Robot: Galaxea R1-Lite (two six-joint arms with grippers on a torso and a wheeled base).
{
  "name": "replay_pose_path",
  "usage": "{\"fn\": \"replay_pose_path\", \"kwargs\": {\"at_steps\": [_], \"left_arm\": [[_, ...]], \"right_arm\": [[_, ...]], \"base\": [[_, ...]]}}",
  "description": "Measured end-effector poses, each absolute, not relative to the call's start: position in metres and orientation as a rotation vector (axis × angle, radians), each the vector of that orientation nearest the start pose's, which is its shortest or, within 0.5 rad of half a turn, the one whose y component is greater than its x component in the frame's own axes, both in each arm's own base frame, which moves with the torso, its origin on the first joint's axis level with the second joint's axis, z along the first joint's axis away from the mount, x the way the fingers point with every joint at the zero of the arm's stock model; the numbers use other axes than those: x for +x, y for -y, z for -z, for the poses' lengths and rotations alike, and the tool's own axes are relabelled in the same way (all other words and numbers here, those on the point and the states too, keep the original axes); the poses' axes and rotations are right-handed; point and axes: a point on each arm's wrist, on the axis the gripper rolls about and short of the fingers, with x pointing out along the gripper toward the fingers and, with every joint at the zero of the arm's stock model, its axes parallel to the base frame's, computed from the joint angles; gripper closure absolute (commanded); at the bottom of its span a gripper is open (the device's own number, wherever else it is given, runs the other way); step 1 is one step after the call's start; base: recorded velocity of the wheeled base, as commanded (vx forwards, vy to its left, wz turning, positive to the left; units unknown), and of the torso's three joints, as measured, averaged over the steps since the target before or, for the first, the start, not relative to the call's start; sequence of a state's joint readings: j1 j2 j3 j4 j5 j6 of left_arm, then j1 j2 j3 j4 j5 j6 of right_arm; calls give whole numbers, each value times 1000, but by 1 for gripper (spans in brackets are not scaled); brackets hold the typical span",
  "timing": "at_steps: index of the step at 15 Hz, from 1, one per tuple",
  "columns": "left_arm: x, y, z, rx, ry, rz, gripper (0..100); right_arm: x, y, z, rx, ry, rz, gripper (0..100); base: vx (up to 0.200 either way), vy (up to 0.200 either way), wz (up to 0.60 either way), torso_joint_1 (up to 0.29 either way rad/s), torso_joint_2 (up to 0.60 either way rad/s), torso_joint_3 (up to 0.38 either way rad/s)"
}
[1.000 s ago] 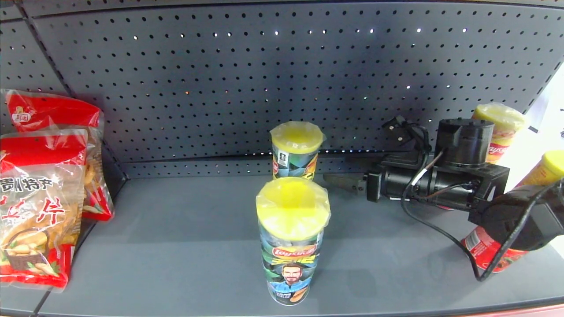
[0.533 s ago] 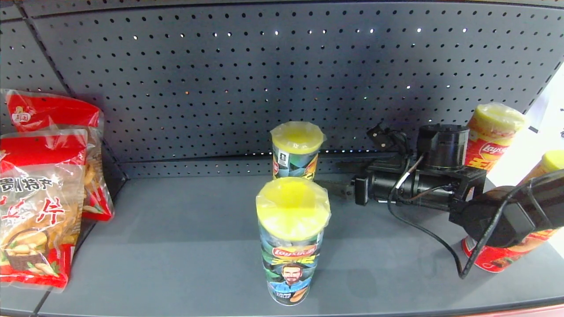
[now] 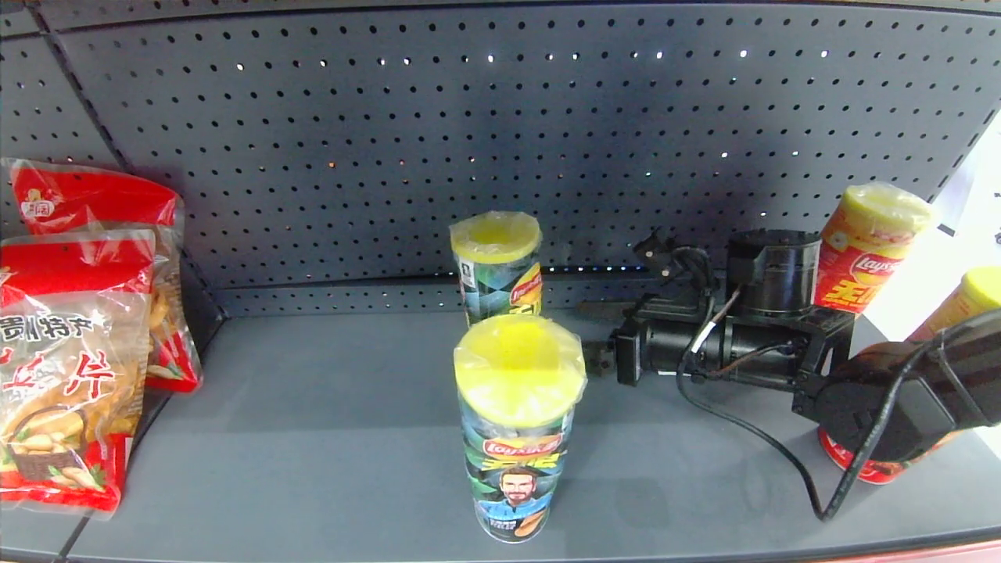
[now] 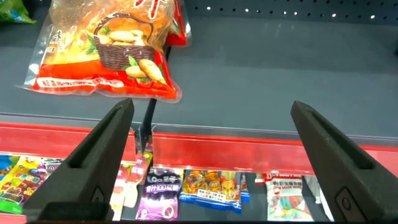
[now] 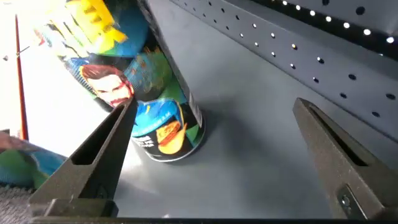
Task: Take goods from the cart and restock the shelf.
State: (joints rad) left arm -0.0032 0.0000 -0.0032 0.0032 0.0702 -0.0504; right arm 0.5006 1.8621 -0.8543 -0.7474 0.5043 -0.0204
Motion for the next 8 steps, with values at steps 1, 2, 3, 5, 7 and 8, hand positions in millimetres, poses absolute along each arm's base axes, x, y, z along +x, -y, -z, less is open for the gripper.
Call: {"fn": "replay_pose_path", "kwargs": {"at_steps": [1,2,3,5,7,8], "left_arm": [[-23,-2,-76,-50,2,-67,0],[-23,-2,-76,-50,2,-67,0],[-23,-2,-76,-50,2,-67,0],[-23,-2,-76,-50,2,-67,0],[-23,-2,-76,-50,2,-67,0],[-23,-2,-76,-50,2,-67,0]], "right_arm": [[290,-173,-154,-19,-264,-1005,0],[289,-172,-155,-19,-264,-1006,0],[287,-171,-156,-19,-261,-1006,0],[284,-170,-157,-19,-262,-1008,0],[280,-168,-156,-20,-266,-1009,0],[279,-168,-157,-19,-264,-1009,0]], "base": [[0,0,0,0,0,0],[0,0,0,0,0,0],[0,0,0,0,0,0],[0,0,0,0,0,0],[0,0,0,0,0,0],[0,0,0,0,0,0]]}}
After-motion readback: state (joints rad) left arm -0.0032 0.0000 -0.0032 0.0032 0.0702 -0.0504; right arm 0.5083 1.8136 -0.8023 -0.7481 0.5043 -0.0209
